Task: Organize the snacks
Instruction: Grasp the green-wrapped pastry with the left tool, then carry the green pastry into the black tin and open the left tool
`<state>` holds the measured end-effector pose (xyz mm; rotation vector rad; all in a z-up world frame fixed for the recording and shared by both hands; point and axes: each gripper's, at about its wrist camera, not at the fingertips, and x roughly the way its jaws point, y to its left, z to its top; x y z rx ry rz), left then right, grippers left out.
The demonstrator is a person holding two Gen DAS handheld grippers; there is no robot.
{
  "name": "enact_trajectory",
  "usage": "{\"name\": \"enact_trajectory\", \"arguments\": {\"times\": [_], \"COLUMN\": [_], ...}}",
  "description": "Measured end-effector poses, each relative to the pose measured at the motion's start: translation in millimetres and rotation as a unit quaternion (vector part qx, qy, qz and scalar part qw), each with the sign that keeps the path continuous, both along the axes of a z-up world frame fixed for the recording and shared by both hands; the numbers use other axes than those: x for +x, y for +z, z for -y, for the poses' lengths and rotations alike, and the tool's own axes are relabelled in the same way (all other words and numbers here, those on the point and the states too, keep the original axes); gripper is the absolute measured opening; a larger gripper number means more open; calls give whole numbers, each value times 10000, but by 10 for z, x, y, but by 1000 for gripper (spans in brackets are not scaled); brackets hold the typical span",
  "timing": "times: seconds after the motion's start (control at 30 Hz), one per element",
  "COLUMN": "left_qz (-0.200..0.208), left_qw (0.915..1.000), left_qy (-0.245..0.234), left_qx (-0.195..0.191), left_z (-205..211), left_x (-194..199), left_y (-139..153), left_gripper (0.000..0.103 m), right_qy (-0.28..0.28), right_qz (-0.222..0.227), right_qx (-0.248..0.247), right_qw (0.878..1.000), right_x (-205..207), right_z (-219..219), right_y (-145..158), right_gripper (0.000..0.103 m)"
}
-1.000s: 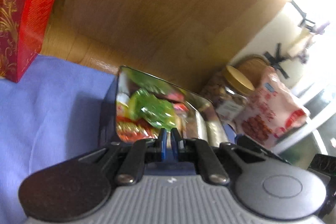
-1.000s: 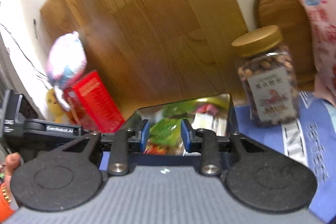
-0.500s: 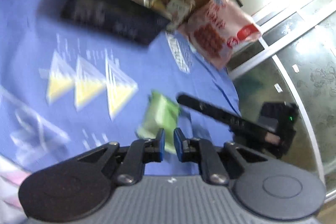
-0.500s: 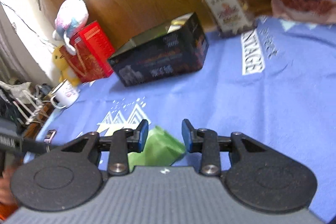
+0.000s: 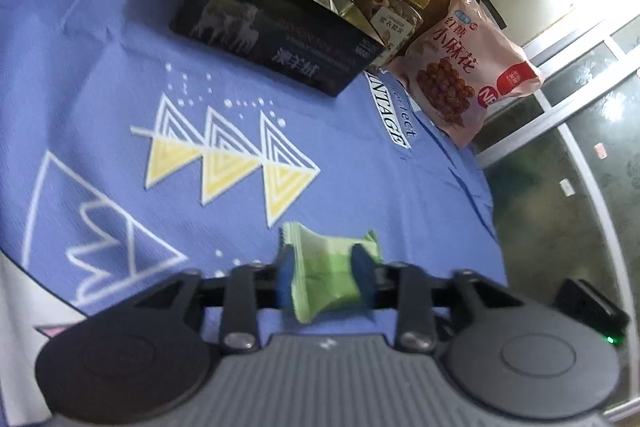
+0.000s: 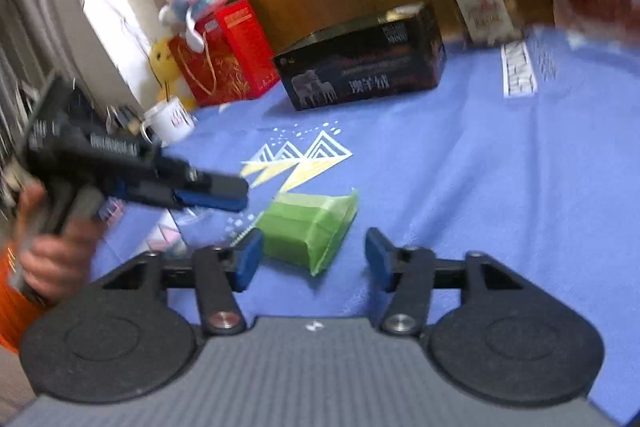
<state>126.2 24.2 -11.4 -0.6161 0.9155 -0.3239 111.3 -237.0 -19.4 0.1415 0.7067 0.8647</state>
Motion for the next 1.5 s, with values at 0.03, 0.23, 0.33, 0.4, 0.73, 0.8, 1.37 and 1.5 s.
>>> {"name": "enact_trajectory", "arguments": {"times": [0.03, 0.23, 0.33, 0.4, 0.73, 0.8, 1.37, 1.5], "left_qz": [16, -170, -25, -11, 863, 1121, 745, 983], "left_qw": [10000, 9984, 9974, 9977, 9959, 9931, 9923, 9865], "left_qy": [-53, -547, -614, -624, -133, -11, 458, 541], "left_qx": [44, 32, 369, 271, 237, 341, 872, 1189], "left_z": [11, 225, 296, 241, -129, -196, -492, -423], "left_x": [10, 94, 97, 119, 649, 860, 2169, 1784], "left_y": [7, -163, -108, -58, 658, 828, 664, 919], "left_gripper": [37, 38, 26, 21, 21, 25, 29, 28], "right_qy": [72, 375, 211, 121, -145, -179, -682, -942], "right_qz": [91, 581, 1042, 1232, 1832, 2013, 1512, 1071], "right_qx": [-95, -821, -1137, -1223, -585, -508, -61, 457], "right_qw": [9999, 9942, 9878, 9847, 9812, 9781, 9861, 9887], "right_x": [-28, -73, -107, -76, 518, 728, 1982, 1702], "right_z": [-36, -360, -500, -537, -789, -878, -961, -602], "right_y": [5, -148, -151, -113, 407, 550, 329, 520], "right_gripper": [60, 58, 50, 44, 42, 42, 50, 50]}}
